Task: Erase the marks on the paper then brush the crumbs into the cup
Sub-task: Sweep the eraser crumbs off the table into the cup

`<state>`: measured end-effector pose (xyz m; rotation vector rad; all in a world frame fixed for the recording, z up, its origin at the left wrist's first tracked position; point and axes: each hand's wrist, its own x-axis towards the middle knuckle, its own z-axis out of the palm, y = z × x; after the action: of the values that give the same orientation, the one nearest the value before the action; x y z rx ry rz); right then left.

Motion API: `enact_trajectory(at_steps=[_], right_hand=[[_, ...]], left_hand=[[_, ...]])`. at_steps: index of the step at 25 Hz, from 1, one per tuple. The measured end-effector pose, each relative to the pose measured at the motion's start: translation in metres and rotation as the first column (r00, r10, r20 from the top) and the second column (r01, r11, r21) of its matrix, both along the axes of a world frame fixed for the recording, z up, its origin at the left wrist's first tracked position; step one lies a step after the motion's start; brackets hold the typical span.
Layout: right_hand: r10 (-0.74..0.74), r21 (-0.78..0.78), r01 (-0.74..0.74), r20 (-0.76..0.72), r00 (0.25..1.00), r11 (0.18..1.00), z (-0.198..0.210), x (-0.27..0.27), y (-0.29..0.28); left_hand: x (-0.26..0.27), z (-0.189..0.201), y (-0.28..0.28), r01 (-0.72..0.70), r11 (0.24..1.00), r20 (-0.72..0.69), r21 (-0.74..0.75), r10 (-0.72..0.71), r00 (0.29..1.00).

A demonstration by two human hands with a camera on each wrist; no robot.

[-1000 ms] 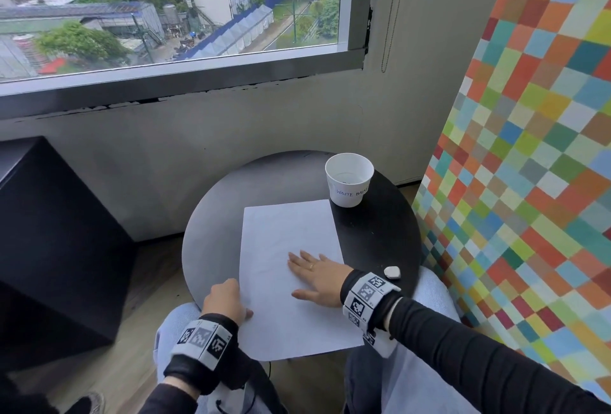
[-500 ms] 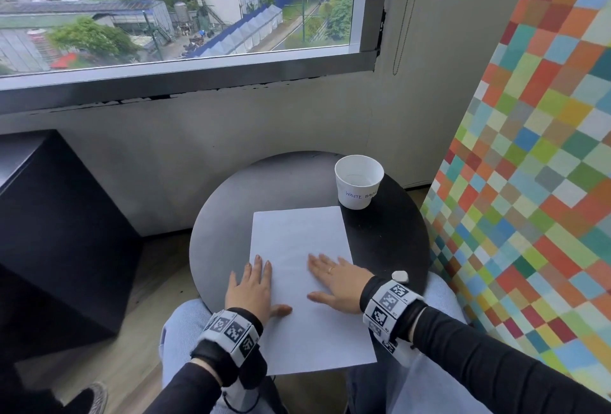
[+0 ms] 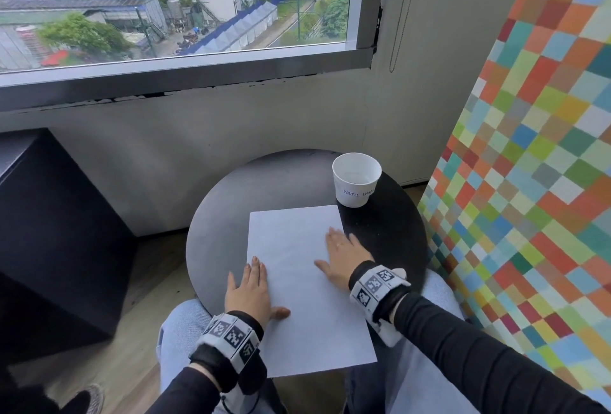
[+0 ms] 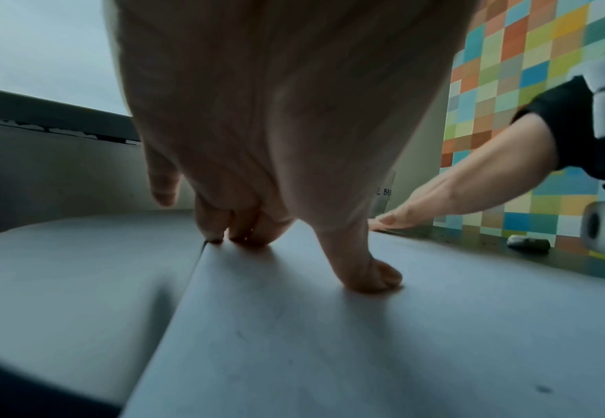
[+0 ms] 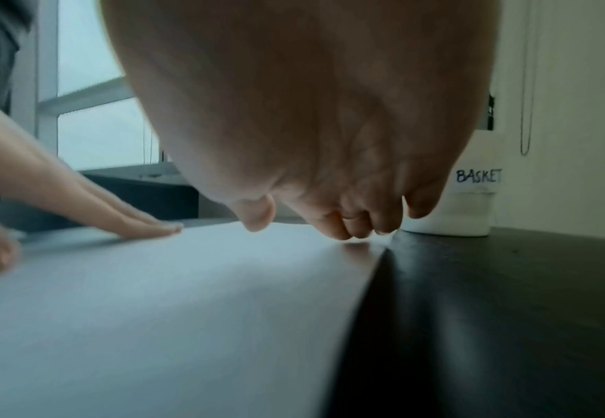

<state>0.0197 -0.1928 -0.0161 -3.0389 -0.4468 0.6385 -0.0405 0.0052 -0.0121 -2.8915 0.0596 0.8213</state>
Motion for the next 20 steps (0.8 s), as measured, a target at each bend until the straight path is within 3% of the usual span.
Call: enact_trajectory(at_steps=[3, 5, 7, 8, 10, 13, 14, 17, 18, 20], right_hand=[[0.222, 0.130, -0.208, -0.104, 0.969, 0.969, -0.002, -0.024, 0.023], [0.092, 0.137, -0.076, -0.120, 0.988, 0.988, -0.004, -0.021, 0.007], [-0.078, 0.022, 0.080, -0.063, 0.995, 0.997, -0.003, -0.002, -0.016], [-0.095, 0.001, 0.095, -0.039, 0.995, 0.995, -0.001, 0.002, -0.021], [0.008, 0.115, -0.005, -0.026, 1.000, 0.993, 0.001, -0.002, -0.004], [0.351, 0.258, -0.320, -0.084, 0.932, 0.912, -0.005, -0.027, 0.042], [0.365, 0.252, -0.333, -0.093, 0.926, 0.908, -0.009, -0.024, 0.047], [-0.022, 0.106, 0.027, -0.048, 0.999, 0.994, -0.010, 0.008, 0.044], [-0.045, 0.103, 0.050, -0.053, 0.998, 0.993, -0.009, 0.009, 0.047], [0.166, 0.145, -0.154, -0.070, 0.984, 0.977, -0.012, 0.001, 0.061]], left_hand=[[0.001, 0.000, -0.001, 0.004, 1.000, 0.002, 0.021, -0.004, 1.000], [0.000, 0.001, 0.000, 0.006, 1.000, 0.002, 0.023, -0.006, 1.000], [-0.001, 0.000, 0.000, 0.003, 1.000, -0.008, 0.023, -0.003, 1.000], [-0.002, 0.000, 0.000, 0.004, 1.000, -0.013, 0.025, -0.004, 1.000], [-0.002, 0.000, -0.002, 0.007, 0.999, -0.006, 0.041, -0.007, 1.000], [-0.005, 0.000, -0.001, 0.022, 0.998, -0.001, 0.063, -0.022, 1.000], [-0.007, -0.001, -0.001, 0.024, 0.998, 0.001, 0.062, -0.024, 1.000], [-0.009, -0.001, 0.002, 0.011, 1.000, 0.005, 0.029, -0.011, 1.000], [-0.010, -0.001, 0.003, 0.011, 1.000, 0.011, 0.023, -0.012, 1.000], [-0.011, -0.001, 0.002, 0.013, 1.000, 0.019, 0.029, -0.014, 1.000]])
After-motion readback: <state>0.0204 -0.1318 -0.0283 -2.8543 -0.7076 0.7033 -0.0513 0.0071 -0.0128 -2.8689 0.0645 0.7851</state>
